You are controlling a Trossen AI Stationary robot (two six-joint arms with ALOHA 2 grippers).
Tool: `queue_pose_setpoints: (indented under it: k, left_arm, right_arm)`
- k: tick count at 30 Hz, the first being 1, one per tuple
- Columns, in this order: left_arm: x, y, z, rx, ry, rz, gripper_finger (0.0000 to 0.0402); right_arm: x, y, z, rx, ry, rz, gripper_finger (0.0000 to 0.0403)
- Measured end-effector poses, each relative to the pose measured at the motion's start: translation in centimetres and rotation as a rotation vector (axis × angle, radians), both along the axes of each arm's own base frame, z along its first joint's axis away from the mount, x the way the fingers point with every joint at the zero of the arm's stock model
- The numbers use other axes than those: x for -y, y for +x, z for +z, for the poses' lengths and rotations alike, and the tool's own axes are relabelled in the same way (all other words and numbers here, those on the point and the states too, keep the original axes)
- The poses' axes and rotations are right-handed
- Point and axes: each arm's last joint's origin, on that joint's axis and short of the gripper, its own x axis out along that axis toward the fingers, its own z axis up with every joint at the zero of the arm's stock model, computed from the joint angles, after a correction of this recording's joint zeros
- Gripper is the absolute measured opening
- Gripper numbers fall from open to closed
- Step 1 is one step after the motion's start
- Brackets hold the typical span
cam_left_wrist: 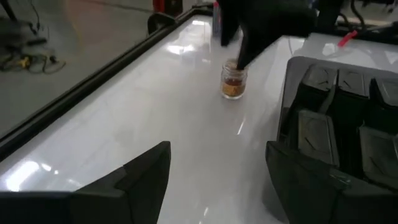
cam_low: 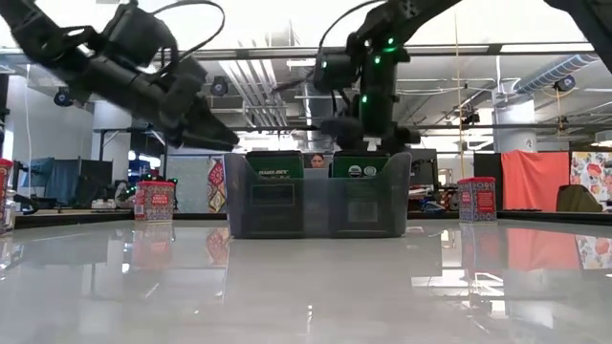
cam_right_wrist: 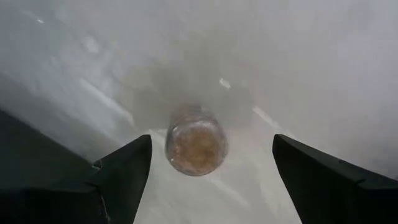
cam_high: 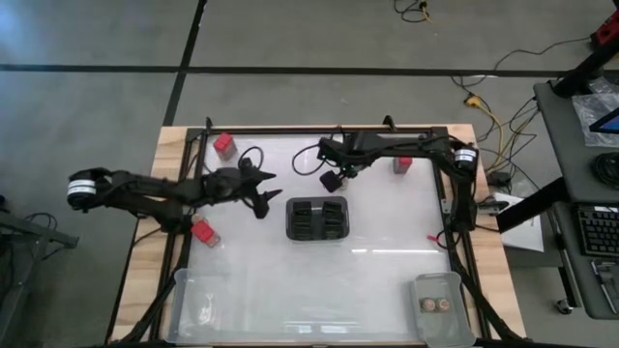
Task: Sort spices by type
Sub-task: Put the brown seasoning bottle into the gray bin
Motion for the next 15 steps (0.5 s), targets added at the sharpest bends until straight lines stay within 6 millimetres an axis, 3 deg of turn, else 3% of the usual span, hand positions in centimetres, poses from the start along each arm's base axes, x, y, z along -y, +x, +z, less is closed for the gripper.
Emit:
queue_pose_setpoints:
  k: [10, 15]
  left_arm:
    - [0.2, -1.0, -1.2, 0.024, 0.066, -0.022, 0.0247]
    - [0.2, -0.8, -1.0, 0.019, 0.092, -0.032, 0.0247]
  right_arm:
    - [1.0, -0.1, -0.7, 0.022, 0.065, -0.14, 0.0317]
    - [1.6, 0.1, -2.3, -0.007, 0.1, -0.166, 0.0296]
